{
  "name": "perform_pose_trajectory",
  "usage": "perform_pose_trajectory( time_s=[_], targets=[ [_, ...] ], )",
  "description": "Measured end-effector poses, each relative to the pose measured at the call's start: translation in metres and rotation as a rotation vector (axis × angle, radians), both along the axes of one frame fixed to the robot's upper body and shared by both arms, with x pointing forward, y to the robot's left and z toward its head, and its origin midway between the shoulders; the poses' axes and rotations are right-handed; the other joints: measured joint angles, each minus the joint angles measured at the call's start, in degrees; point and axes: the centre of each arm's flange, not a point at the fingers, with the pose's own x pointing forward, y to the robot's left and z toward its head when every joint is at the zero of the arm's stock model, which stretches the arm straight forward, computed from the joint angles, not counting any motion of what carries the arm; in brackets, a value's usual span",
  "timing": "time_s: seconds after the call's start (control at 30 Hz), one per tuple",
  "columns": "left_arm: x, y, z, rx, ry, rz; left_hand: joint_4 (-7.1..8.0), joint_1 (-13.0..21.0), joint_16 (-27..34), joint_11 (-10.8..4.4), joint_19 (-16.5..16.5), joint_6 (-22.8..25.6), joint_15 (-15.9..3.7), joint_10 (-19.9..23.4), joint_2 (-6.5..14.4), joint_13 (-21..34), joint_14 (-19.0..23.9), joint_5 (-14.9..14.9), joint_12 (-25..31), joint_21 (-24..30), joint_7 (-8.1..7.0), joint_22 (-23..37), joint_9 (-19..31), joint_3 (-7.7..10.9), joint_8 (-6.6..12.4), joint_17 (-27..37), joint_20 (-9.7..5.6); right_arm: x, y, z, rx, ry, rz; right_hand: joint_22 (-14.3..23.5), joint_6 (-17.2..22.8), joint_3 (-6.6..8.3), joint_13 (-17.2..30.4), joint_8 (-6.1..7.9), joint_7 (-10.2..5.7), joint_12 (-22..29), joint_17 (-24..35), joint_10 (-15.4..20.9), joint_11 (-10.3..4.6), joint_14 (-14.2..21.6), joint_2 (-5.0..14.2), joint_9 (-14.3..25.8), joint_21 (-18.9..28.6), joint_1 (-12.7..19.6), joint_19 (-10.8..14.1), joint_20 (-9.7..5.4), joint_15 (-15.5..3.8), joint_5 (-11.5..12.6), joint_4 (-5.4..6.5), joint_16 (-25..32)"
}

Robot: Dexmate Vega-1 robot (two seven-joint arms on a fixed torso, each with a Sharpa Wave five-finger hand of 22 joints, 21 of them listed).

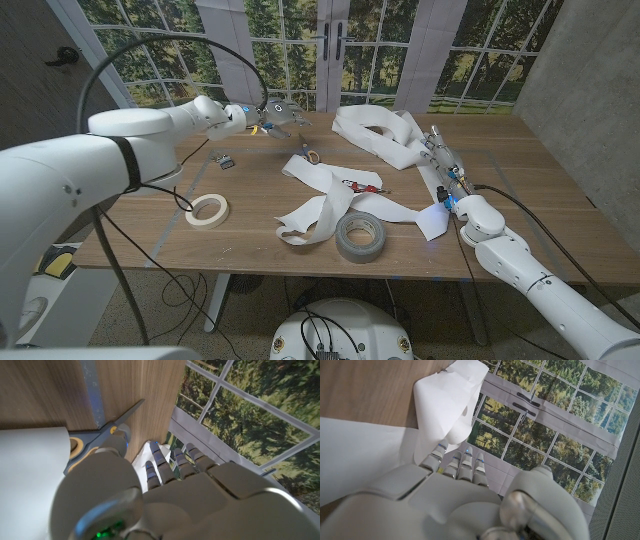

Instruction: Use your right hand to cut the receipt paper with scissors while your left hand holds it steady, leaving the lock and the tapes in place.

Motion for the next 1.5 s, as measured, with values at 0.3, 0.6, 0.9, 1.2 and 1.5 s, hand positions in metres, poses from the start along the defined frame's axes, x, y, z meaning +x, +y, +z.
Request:
perform_pose_trajectory(
  time_s=[0.3, 0.6, 0.9, 1.2, 1.5],
  targets=[
    [0.004, -0.004, -0.003, -0.024, 0.011, 0.028, 0.00, 0.00, 0.00, 0.21, 0.00, 0.62, 0.00, 0.21, 0.00, 0.01, 0.00, 0.00, 0.00, 0.00, 0.00, 0.00, 0.00, -0.48, 0.00, 0.00, 0.00, 0.001, 0.000, 0.001, 0.000, 0.005, -0.004, 0.00, 0.00, 0.00, 0.00, 0.00, 0.00, 0.00, 0.00, 0.09, -0.09, 0.00, 0.00, 0.00, 0.00, 0.00, 0.00, 0.00, 0.00, 0.00, 0.00, 0.00],
    [0.007, -0.008, -0.004, -0.043, 0.019, 0.043, 0.37, -0.01, 0.00, 0.21, 0.00, 0.62, 0.00, 0.21, 0.01, 0.24, 0.00, 0.00, 0.00, 0.00, 0.00, 0.00, 0.00, -0.84, 0.00, 0.00, 0.00, 0.002, -0.001, 0.001, 0.000, 0.008, -0.007, 0.00, 0.00, 0.00, 0.00, 0.00, 0.00, 0.00, 0.00, 0.09, -0.09, 0.00, 0.00, 0.00, 0.00, 0.00, 0.00, 0.00, 0.00, 0.00, 0.00, 0.00],
    [0.009, -0.012, -0.006, -0.067, 0.031, 0.047, 0.52, -0.61, 0.00, 0.21, 0.00, 0.82, 0.00, 0.21, 0.61, 0.24, 0.00, 0.00, 0.00, 0.00, 0.20, 0.13, 0.00, -1.47, 0.02, 0.00, 0.00, 0.002, -0.001, 0.000, 0.001, 0.012, -0.009, 0.00, 0.00, -0.01, -0.01, 0.00, 0.00, 0.00, 0.00, 0.09, -0.09, 0.00, 0.00, 0.00, 0.00, 0.00, 0.00, 0.00, 0.00, -0.40, 0.01, 0.00],
    [0.010, -0.016, -0.009, -0.071, 0.038, 0.053, 0.94, -1.16, 0.00, 0.33, 0.21, 0.82, 0.21, 0.33, 1.12, 0.51, 0.21, 0.00, 0.00, 0.00, 0.20, 0.12, 0.00, -2.24, 0.22, 0.00, -0.21, 0.002, -0.002, -0.001, 0.004, 0.014, -0.014, 0.00, 0.01, -0.01, -0.01, 0.00, 0.00, 0.00, 0.00, 0.09, -0.09, 0.00, 0.00, 0.00, 0.00, 0.00, 0.00, 0.00, 0.00, -0.40, 0.01, 0.00],
    [0.011, -0.017, -0.013, -0.081, 0.048, 0.049, 1.34, -1.75, 0.00, 0.51, 0.21, 0.82, 0.21, 0.51, 1.12, 0.51, 0.21, 0.00, 0.00, 0.00, 0.20, 0.12, 0.00, -2.77, 0.22, 0.00, -0.21, 0.001, -0.003, 0.001, 0.001, 0.006, -0.021, 0.00, 0.22, 0.24, -0.01, 0.00, -0.21, 0.00, -0.01, 0.09, -0.09, 0.00, 0.00, 0.00, 0.00, 0.00, 0.00, 0.00, 0.00, -0.40, -0.24, 0.00]
  ],
)
